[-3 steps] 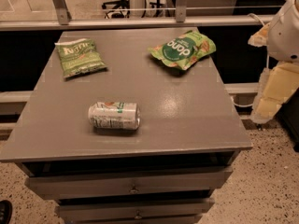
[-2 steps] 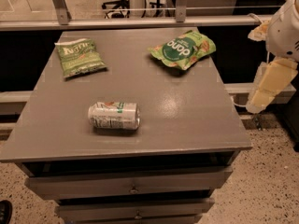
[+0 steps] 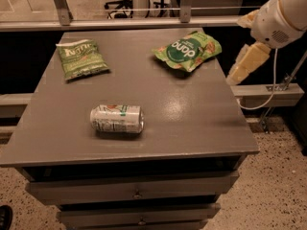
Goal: Pick green rice chip bag
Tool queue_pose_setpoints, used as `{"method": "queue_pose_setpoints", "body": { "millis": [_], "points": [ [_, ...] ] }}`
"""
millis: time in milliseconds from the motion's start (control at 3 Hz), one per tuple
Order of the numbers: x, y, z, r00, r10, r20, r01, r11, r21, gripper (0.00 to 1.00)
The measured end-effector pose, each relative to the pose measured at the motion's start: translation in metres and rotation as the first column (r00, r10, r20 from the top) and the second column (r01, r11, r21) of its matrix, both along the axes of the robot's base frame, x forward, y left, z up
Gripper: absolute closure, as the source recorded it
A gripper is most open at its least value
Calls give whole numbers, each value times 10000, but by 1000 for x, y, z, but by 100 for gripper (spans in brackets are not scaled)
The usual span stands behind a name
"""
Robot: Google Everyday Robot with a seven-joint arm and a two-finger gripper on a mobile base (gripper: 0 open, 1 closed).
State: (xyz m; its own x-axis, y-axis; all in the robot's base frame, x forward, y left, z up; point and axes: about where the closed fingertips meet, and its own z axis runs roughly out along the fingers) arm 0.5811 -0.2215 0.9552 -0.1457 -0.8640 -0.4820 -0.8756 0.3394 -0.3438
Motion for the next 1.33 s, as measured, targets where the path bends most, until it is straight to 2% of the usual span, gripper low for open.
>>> {"method": "queue_pose_setpoints", "body": {
  "millis": [333, 1000, 1333],
  "points": [
    [22, 1, -7, 10000, 3, 59, -6, 9987, 504, 0],
    [30, 2, -10, 9996, -213, 181, 202, 9979, 609, 0],
    [81, -8, -31, 9914, -1223, 460, 1163, 9862, 1175, 0]
  ]
}}
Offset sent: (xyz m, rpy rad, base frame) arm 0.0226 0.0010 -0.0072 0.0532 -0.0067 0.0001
